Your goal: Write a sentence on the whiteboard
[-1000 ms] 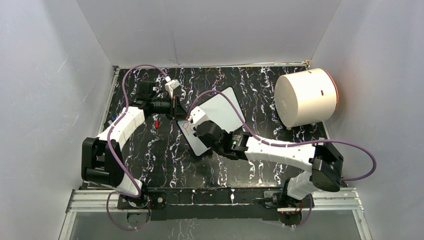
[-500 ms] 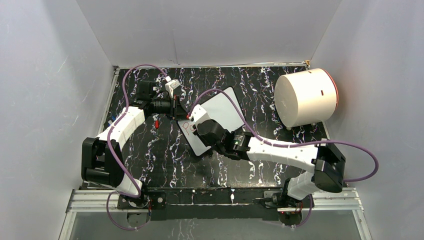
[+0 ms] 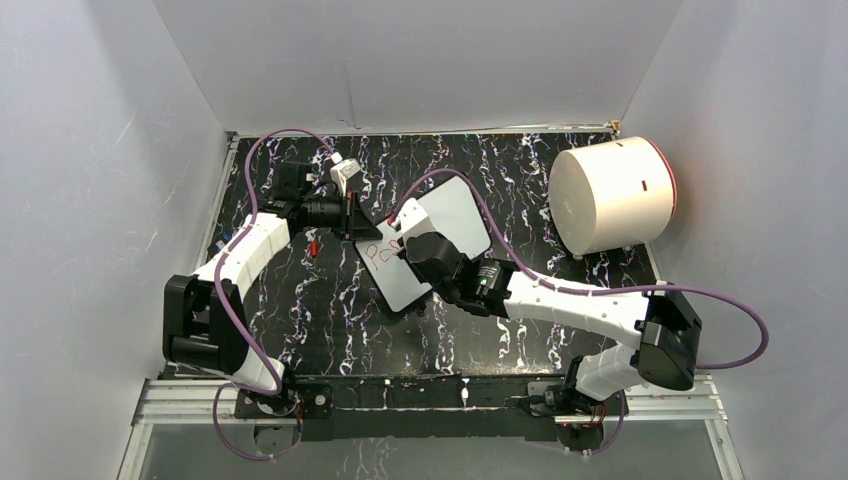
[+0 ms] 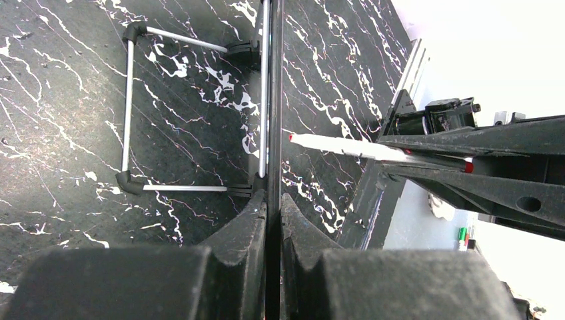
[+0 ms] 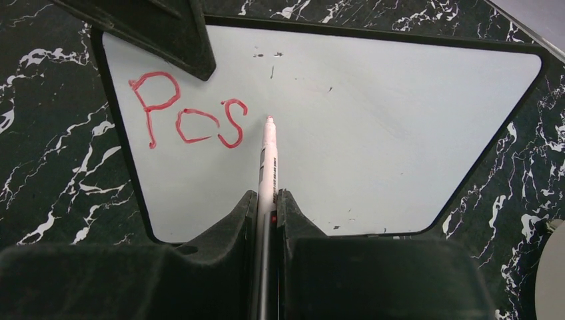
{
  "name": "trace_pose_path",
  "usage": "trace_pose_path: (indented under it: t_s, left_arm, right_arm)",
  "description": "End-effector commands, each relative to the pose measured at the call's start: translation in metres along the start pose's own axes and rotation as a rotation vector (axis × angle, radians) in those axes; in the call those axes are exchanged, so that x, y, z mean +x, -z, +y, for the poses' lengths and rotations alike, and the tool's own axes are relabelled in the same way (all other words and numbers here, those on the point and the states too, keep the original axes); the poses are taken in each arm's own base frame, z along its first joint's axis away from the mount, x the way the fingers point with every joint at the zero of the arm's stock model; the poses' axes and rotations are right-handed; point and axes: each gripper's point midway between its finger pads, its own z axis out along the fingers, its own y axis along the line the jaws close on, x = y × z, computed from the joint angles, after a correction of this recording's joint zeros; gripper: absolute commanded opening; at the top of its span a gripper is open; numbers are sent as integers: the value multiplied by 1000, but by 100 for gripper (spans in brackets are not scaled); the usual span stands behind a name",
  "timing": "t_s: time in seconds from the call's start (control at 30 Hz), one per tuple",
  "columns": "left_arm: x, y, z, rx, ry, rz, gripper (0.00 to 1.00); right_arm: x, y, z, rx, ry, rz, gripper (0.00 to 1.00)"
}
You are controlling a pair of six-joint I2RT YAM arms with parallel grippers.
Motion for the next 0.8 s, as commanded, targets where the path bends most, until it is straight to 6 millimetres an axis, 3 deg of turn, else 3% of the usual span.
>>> trace_pose_path:
  t_s: [0.0, 0.77]
  left_arm:
    - [26, -6, 12, -54, 79, 85, 0]
    - [26, -6, 10, -47, 78, 85, 0]
  right_arm:
    - [-27, 3, -7, 14, -60, -89, 0]
    - [-29, -16, 2, 2, -51, -87, 0]
